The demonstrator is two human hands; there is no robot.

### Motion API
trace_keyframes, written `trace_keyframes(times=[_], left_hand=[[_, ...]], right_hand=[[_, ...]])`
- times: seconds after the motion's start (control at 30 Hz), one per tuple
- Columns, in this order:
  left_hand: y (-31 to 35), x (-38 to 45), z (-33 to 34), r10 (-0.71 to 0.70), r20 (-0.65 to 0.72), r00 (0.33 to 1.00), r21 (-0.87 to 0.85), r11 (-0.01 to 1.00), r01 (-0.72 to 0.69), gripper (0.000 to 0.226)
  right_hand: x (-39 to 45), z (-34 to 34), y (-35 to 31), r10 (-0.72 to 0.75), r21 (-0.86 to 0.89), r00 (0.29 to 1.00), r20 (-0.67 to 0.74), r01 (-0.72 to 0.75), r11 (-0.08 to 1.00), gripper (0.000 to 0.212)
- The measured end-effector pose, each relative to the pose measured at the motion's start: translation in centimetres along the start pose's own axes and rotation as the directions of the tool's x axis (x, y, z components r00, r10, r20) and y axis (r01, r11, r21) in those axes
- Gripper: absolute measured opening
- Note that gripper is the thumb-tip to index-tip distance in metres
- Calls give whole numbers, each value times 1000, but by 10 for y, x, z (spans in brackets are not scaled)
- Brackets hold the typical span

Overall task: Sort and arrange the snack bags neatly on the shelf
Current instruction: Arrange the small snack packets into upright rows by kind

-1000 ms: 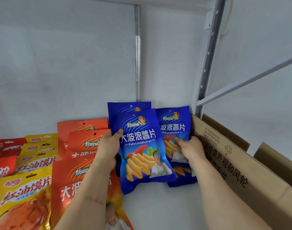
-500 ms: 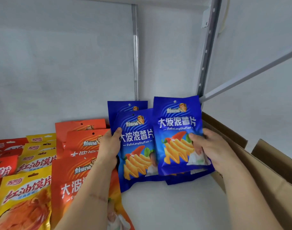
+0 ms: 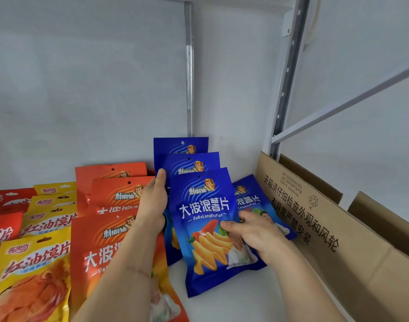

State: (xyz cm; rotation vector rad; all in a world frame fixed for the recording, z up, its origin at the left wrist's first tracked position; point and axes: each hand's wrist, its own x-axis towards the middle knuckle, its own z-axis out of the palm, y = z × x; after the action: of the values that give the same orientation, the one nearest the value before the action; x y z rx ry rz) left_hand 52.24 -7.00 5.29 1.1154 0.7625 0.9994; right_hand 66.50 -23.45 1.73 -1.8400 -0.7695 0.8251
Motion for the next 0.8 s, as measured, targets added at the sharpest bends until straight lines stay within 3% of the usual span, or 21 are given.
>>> trace_keyframes(times=[0.13, 0.4, 0.57, 0.67, 0.73, 0.8], left_hand=[[-3, 2, -2, -11, 68, 998, 1, 1000, 11, 49], [-6, 6, -5, 103, 253, 962, -26, 995, -99, 83], [-12, 9, -7, 109, 239, 965, 51, 991, -125, 41], [-17, 13, -8, 89, 174, 981, 63, 993, -101, 32], [-17, 14, -8, 100, 162, 982, 74, 991, -113, 29], [-17, 14, -7, 117, 151, 982, 77, 989, -130, 28]], right_hand=[[1, 1, -1, -1, -37, 999, -37, 0, 999, 29], [6, 4, -1, 27, -50, 998, -62, -30, 998, 32], [3, 3, -5, 8, -68, 999, -46, -11, 998, 35], [1, -3, -7, -5, -124, 998, -58, -2, 992, 41], [7, -9, -5, -21, -90, 987, -157, 7, 996, 56], [13, -17, -6, -60, -96, 943, -329, 30, 995, 52]])
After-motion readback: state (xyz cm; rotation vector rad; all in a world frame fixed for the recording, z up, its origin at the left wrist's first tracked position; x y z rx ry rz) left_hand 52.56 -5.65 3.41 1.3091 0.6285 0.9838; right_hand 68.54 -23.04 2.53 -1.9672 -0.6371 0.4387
